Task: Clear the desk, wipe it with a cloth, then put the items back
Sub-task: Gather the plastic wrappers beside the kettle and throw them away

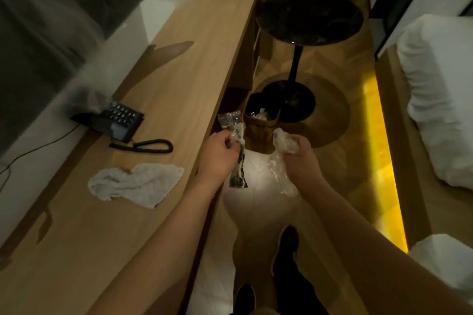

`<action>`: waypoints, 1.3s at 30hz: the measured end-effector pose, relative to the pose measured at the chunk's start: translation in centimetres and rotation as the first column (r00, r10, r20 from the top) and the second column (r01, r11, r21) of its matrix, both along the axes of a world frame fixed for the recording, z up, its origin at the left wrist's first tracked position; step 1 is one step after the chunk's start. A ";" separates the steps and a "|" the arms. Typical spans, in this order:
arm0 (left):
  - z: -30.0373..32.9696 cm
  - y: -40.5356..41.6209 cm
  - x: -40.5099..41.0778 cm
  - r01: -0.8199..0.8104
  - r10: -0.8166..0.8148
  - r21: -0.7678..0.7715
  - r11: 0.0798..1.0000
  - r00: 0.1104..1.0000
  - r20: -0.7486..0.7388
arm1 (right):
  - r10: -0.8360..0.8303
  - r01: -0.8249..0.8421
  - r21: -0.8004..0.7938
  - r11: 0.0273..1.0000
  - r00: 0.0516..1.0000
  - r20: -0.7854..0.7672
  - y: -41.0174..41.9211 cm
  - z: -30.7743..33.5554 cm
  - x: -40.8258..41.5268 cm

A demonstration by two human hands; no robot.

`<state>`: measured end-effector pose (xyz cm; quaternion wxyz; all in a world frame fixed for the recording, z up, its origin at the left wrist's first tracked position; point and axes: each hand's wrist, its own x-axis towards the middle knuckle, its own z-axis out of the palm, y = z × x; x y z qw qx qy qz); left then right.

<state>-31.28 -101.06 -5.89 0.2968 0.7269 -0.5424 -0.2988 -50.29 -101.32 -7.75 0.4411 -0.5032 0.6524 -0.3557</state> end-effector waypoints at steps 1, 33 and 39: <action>-0.1 -1.9 -0.7 0.003 -0.003 -0.003 1.000 1.000 0.000 | -0.001 0.001 0.016 1.000 1.000 0.008 -2.1 -0.2 -0.9; -4.1 -51.8 -6.1 -0.161 0.180 0.098 0.982 0.954 -0.241 | 0.163 -0.157 0.298 0.941 0.987 0.005 -53.2 -1.9 -6.9; -5.9 -55.8 -6.9 -0.205 0.246 0.185 0.961 0.940 -0.237 | 0.239 -0.241 0.362 0.900 0.970 0.053 -60.1 -4.8 -7.0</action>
